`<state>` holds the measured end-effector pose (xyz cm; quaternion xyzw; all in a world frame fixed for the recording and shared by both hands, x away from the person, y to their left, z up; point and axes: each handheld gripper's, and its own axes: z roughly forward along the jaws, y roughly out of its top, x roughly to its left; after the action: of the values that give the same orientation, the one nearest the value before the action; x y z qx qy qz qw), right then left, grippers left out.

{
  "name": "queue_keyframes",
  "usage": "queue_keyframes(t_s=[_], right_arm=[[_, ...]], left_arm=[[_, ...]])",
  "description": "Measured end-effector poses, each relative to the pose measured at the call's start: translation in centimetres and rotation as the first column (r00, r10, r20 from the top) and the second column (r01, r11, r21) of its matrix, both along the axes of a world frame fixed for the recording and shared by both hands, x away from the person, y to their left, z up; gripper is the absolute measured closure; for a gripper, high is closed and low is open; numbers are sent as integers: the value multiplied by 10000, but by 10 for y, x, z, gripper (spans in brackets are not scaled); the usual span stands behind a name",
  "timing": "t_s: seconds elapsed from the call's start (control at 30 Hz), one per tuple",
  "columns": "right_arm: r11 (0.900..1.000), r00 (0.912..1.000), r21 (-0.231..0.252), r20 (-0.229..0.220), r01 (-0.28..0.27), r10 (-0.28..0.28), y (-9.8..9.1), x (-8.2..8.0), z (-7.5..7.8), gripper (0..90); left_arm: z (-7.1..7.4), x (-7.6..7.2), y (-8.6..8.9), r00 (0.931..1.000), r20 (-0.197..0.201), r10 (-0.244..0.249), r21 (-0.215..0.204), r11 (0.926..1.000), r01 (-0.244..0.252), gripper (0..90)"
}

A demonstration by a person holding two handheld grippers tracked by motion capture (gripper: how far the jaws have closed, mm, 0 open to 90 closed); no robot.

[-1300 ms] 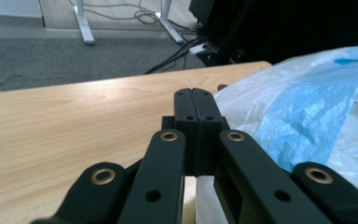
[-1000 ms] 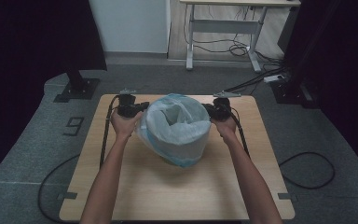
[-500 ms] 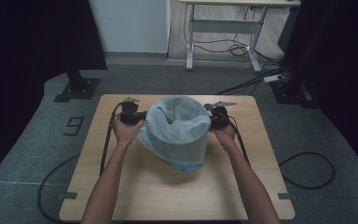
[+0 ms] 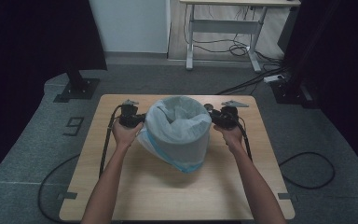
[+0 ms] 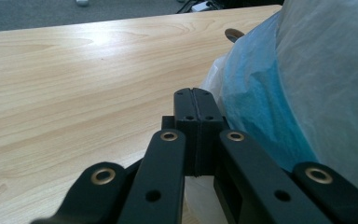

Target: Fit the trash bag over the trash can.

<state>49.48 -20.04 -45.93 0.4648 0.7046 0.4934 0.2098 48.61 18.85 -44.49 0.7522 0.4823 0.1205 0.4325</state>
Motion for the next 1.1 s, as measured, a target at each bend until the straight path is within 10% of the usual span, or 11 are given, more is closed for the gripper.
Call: queue_keyframes(t_s=[0.47, 0.67, 0.9, 0.97, 1.1], right_arm=[[9847, 9843, 304, 477, -1713, 1698, -23, -75, 14, 500], [9489, 9472, 552, 1008, -3108, 3044, -11, -129, 17, 366], [9242, 9241, 551, 843, -3778, 3727, 14, -135, 3, 215], [9255, 9256, 558, 815, -3746, 3697, 17, -134, 1, 217], [9344, 9311, 415, 1112, -3537, 3475, 28, -137, -7, 522]], left_arm=[[-6, -12, 11, 10000, 0, 100, -288, 9995, -99, 897], [-2, -16, 11, 9999, 109, 77, -299, 9995, -74, 897], [-3, -19, 8, 10000, 84, 53, -364, 9993, -49, 897], [-3, -19, 8, 10000, 70, 30, -348, 9994, -28, 897], [-5, -19, 10, 10000, 37, 2, -322, 9995, 0, 897]])
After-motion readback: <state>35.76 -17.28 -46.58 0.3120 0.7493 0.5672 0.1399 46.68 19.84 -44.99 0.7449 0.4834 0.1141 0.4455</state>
